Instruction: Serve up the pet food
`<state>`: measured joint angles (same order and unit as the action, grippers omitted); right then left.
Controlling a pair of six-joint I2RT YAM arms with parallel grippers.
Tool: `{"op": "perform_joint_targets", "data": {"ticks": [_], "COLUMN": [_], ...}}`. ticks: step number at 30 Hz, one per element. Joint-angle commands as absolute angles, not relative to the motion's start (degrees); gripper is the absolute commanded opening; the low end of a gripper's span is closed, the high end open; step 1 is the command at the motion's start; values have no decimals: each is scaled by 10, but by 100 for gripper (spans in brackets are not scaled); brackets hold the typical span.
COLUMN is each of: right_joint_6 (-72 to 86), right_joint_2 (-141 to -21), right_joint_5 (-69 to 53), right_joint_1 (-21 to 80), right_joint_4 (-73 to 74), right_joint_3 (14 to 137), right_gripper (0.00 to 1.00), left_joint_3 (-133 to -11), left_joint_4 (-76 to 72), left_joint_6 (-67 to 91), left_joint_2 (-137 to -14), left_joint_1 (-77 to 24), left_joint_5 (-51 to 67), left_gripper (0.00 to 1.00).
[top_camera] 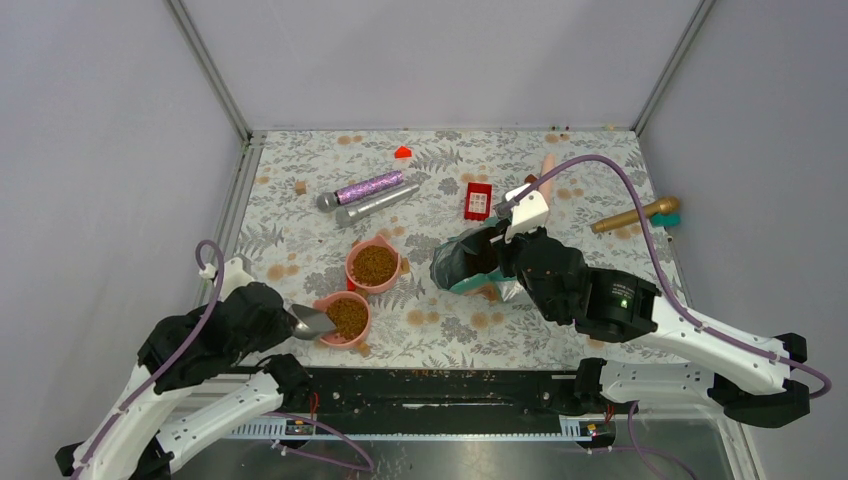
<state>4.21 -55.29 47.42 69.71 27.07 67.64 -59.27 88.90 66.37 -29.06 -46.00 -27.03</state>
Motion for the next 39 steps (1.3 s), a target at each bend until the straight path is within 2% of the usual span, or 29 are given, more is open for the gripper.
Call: {"op": "perform_joint_targets", "data": {"ticks": [1,13,15,20,26,33,39], "right_joint_6": [27,22,45,115,109,78,79], "right_joint_2": [-543,-552,-560,-608,-613,-614,-647], "right_joint_5": [503,505,496,375,354,339,344], "right_joint_1": [701,701,691,619,605,605,600], "right_joint_4": [188,189,211,331,351,353,370], "right_joint_3": [711,714,723,787,810,813,852], "right_gripper": [0,0,0,0,0,0,0], "left_joint_3": [-634,-728,-746,-730,-694,-728,-754], "left_joint_4": [881,857,814,619,397,309,322], "left_joint_6": [642,578,551,489,464,449,444], "left_joint_2": [-315,-354,-349,-325,-301,-323,-362], "left_joint_1": [-457,-457,-457,-457,-457,-457,-456], "left_joint_5": [-284,-271,-262,-175,-94,3,59], "left_gripper": [0,0,0,0,0,0,0]}}
